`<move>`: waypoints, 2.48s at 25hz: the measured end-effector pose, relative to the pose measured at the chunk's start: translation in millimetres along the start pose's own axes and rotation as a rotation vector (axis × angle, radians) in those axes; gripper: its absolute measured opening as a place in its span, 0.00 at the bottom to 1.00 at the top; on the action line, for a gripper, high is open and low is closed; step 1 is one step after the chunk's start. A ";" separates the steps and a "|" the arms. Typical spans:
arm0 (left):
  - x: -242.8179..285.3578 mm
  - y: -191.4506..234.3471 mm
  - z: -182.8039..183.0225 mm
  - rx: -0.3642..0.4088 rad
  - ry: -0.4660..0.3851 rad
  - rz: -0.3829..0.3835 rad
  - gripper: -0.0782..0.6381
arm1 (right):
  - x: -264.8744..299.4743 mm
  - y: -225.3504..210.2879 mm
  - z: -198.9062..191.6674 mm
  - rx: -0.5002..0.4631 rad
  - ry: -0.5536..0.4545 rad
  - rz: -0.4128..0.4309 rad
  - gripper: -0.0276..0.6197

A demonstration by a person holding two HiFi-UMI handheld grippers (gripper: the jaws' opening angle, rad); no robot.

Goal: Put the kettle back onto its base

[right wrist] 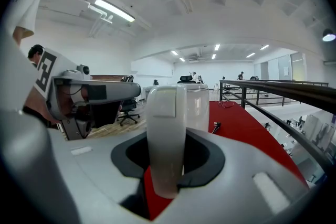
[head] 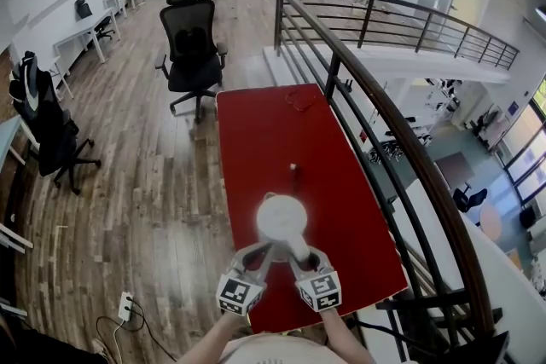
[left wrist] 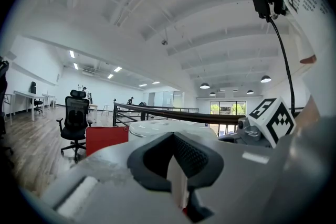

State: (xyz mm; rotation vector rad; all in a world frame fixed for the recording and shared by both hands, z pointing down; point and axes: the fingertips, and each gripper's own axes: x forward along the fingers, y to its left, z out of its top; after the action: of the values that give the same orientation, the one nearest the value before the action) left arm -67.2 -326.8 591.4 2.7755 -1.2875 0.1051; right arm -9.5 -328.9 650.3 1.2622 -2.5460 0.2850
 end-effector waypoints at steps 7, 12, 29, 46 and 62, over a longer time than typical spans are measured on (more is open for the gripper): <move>-1.0 -0.8 5.5 -0.002 -0.010 -0.007 0.12 | -1.8 -11.0 -5.3 -0.104 0.064 0.168 0.23; -4.5 1.2 1.5 0.002 0.001 -0.006 0.12 | 0.1 -21.5 -3.3 -0.126 0.079 0.263 0.23; 1.3 -17.4 -8.8 0.023 0.029 -0.024 0.12 | 1.3 -15.8 6.8 -0.182 0.026 0.323 0.23; 6.8 -26.0 -21.0 -0.008 0.072 0.070 0.12 | -4.5 -1.9 -11.6 -0.043 0.005 0.065 0.23; -1.4 -40.5 -16.1 -0.007 0.054 0.071 0.12 | -16.0 -1.9 3.5 -0.071 -0.053 0.142 0.29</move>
State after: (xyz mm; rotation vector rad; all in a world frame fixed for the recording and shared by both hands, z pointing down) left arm -37.6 -298.0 605.5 2.7019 -1.3709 0.1779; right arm 0.7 -319.2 641.7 1.0798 -2.6704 0.1918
